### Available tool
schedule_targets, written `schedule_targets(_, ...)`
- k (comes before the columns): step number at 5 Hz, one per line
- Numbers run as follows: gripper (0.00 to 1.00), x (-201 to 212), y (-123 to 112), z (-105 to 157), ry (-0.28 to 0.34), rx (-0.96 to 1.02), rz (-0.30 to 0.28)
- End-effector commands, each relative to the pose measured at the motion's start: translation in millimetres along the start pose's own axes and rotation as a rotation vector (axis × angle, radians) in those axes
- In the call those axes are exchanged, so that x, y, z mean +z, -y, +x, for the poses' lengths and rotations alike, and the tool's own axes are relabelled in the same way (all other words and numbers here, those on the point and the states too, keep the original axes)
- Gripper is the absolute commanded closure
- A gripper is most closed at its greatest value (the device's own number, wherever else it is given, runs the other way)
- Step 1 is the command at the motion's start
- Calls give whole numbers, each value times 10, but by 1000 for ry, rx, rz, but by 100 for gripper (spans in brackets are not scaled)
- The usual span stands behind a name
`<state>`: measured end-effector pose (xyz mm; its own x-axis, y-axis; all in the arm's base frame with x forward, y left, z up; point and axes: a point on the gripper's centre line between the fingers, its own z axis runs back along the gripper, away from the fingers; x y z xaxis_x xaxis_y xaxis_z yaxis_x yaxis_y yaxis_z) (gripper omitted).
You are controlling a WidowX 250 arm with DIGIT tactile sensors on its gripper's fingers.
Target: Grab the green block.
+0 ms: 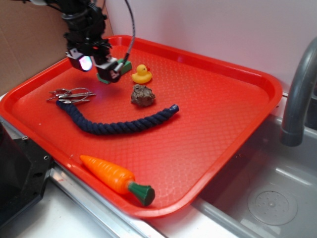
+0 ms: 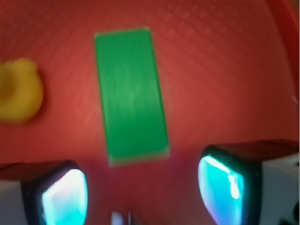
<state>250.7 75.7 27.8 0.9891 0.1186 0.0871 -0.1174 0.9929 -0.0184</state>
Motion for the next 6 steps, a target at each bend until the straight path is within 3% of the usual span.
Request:
schedule_targets(1,0,-169,-82,355,6,-51,38)
schedule_targets(2,100,-172,-70,316,4,-27,40)
schedule_targets(3,100,47,-23,186,9,-23,41)
schedule_targets(4,100,443,49,-16,-11,-79,-50)
schedule_targets(5,100,915,207,-191,89,37,48)
schedule_targets(6,100,1408,378,-264,146,58,-34)
